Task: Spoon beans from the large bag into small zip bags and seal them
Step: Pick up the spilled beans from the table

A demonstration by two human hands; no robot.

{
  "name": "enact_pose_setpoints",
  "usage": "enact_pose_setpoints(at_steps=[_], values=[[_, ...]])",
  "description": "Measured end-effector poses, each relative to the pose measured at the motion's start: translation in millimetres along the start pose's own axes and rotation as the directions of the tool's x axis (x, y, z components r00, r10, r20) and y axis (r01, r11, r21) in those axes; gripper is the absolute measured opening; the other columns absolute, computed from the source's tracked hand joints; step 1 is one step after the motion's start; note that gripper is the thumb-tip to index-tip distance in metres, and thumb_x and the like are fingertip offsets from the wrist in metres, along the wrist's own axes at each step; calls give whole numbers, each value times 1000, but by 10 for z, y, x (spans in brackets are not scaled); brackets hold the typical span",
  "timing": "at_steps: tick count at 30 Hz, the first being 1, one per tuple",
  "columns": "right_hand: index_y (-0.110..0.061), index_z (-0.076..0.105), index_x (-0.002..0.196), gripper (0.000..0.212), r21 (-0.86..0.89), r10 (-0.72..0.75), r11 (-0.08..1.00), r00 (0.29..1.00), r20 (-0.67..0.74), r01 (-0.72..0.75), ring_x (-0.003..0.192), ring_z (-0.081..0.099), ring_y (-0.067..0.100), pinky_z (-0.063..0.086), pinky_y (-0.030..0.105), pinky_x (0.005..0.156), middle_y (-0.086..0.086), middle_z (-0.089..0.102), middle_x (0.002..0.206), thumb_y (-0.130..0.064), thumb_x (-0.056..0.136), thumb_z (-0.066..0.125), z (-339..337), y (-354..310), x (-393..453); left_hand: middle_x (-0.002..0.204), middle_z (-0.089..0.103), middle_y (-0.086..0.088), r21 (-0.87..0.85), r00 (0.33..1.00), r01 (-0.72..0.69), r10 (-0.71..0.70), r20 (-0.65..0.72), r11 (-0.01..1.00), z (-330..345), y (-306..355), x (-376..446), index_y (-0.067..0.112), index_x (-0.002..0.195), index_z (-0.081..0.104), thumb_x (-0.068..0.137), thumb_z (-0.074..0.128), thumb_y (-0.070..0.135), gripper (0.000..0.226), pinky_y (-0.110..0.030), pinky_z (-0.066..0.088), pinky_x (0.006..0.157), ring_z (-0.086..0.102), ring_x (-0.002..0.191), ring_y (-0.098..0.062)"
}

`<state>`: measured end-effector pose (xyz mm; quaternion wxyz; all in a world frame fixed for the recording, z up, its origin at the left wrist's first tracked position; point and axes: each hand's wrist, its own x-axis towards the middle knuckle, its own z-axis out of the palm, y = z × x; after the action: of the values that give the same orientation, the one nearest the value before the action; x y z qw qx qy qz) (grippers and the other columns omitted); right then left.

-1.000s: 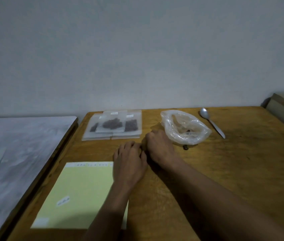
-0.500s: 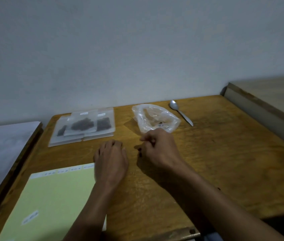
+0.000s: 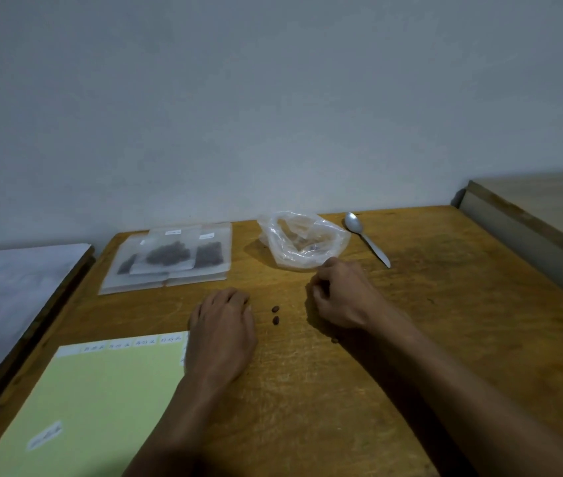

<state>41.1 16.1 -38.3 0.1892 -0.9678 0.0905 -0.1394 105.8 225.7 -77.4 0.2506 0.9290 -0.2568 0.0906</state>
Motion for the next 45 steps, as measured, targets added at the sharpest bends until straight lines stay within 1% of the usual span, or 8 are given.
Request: enact_pose_setpoints(at_steps=[7,13,19,21,26,36,41,45], values=[[-11,75,100,17,-154,-220,963,975,23,221,97,61,18,52,27,74,4,66,104,-11,96,58,85,57,-60,128,64,0,1,1000,4,-4,-16,1000,10,7,13,18,124,66,100,52,25,29,-45,43,105,54,120,-20],[-13,74,107,17,482,334,833,941,-48,-271,91,65,5,54,23,87,-7,71,99,-8,95,63,-91,201,-153,124,66,-1,13,999,-6,7,-35,1000,14,6,7,17,122,68,99,54,23,27,-42,44,103,56,117,-20],[2,62,109,19,936,573,-220,741,351,-274,67,57,18,48,28,64,14,62,84,-1,99,47,-370,365,-74,121,68,-2,28,999,-25,26,-40,999,17,10,15,15,119,69,97,57,20,25,-43,47,97,58,112,-22],[-1,65,103,21,934,628,-95,707,324,-344,66,56,16,45,28,61,10,61,82,-6,98,46,-375,412,13,119,68,-2,32,999,-27,28,-39,999,17,16,21,15,118,69,97,57,19,25,-42,47,95,58,110,-21],[-11,74,91,17,281,494,840,869,-44,-463,73,57,5,48,28,76,-2,64,82,-24,96,64,-259,480,118,118,68,-1,48,999,24,-22,-36,999,5,63,71,16,117,69,96,56,24,26,-44,48,96,58,111,-22],[-14,70,93,11,297,492,844,865,-97,-447,84,63,14,55,33,74,1,68,89,-21,96,62,-99,461,81,117,67,1,35,999,10,-9,-44,999,-1,51,40,19,116,68,97,55,28,25,-46,46,97,56,111,-20],[-9,60,82,18,858,565,126,747,351,-498,54,46,14,32,27,48,4,56,67,-14,90,45,-280,181,-7,116,68,0,40,999,30,-28,-41,999,5,54,72,19,115,69,96,55,28,26,-47,47,97,57,111,-21],[-10,76,86,27,422,445,787,888,117,-450,67,54,5,37,22,55,-5,61,75,-34,94,65,-201,75,-72,117,67,-1,32,996,82,-81,-48,996,11,111,100,18,115,69,95,55,27,26,-47,45,100,57,113,-22]])
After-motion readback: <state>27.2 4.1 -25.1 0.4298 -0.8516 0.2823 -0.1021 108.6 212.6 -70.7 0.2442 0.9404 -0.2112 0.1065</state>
